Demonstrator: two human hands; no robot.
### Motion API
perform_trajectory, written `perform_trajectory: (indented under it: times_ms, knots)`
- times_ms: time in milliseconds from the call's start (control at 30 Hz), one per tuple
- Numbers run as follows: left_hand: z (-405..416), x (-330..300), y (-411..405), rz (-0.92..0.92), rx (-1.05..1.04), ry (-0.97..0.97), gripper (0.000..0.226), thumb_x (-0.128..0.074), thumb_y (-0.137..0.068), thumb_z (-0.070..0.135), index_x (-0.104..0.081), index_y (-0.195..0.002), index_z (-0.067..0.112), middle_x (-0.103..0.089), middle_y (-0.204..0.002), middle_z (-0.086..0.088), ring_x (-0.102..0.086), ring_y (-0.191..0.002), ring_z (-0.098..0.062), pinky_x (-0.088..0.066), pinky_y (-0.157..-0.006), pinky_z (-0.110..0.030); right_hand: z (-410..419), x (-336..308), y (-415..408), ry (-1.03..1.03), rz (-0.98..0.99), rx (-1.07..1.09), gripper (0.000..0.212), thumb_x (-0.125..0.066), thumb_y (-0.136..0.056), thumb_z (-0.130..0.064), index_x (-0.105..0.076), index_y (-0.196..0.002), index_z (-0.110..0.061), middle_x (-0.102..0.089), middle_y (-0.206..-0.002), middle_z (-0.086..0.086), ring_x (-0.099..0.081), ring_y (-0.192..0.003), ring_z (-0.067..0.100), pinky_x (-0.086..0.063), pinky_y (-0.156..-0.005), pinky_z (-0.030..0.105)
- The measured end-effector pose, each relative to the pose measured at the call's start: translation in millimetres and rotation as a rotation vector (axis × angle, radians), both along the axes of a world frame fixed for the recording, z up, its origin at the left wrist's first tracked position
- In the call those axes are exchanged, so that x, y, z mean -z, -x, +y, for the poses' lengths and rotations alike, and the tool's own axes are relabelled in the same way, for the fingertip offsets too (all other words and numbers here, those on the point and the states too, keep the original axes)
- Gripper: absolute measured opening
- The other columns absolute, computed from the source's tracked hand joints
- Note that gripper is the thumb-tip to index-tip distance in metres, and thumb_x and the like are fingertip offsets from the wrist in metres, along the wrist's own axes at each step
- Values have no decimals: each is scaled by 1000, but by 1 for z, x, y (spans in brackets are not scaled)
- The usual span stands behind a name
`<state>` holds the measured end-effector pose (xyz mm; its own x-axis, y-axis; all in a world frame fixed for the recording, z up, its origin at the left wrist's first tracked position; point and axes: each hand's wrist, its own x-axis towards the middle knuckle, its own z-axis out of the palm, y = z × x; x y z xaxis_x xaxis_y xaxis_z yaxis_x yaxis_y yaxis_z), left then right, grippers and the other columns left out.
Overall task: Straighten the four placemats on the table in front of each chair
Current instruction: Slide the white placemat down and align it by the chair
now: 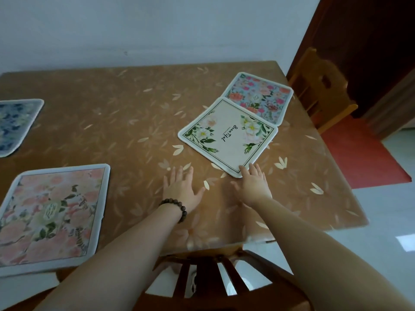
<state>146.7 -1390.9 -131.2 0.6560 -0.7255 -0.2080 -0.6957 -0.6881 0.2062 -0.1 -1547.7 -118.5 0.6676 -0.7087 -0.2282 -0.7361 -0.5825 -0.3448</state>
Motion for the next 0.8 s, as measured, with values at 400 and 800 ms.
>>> perform_trajectory:
  times_ms: [400,800]
  knots:
    - [-74,52,-72,14,237,-31,94,-39,-73,78,-4,-147,33,6,-158,-4,11,-142,-25,2,-113,-49,-35,50,-61,4,87,-34,81,-45,-89,-58,-8,-150,-19,1,-158,15,8,-144,29,-2,-118,45]
    - [-121,74,-127,0,360,124,64,-49,-85,58,-35,-141,33,-16,-156,-3,-5,-143,-28,-2,-116,-46,-44,71,-75,207,187,-196,57,-24,-100,-43,-15,-147,-13,-14,-155,21,-7,-142,43,-13,-110,62]
